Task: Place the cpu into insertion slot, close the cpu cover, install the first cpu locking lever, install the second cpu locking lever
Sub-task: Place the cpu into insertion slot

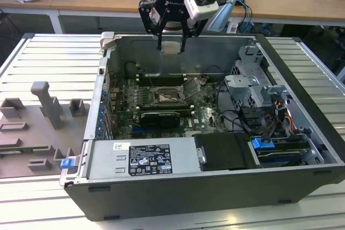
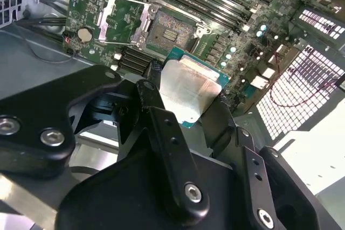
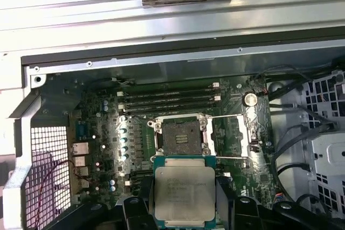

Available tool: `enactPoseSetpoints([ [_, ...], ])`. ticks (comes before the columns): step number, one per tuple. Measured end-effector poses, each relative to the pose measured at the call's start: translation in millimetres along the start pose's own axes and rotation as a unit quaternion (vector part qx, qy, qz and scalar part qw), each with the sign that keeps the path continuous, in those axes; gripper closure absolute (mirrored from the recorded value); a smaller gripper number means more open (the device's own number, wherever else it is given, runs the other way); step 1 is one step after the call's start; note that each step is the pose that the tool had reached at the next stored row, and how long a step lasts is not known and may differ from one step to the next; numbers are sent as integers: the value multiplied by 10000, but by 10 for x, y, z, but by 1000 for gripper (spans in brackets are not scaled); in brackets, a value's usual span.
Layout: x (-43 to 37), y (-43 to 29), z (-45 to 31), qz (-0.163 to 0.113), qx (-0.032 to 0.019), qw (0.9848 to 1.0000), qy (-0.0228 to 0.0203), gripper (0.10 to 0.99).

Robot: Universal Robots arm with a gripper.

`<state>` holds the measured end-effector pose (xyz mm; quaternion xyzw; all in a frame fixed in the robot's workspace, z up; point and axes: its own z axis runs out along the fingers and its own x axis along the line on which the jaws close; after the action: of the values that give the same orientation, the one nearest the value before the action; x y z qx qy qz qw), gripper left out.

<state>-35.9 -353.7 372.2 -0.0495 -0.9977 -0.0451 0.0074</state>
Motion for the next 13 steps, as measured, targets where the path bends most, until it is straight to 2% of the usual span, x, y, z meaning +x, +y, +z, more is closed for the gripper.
enactPoseSetpoints([
  [7,0,0,3,322,-4,9995,-29,545],
  [13,0,-1,8,660,-5,9978,-60,545],
])
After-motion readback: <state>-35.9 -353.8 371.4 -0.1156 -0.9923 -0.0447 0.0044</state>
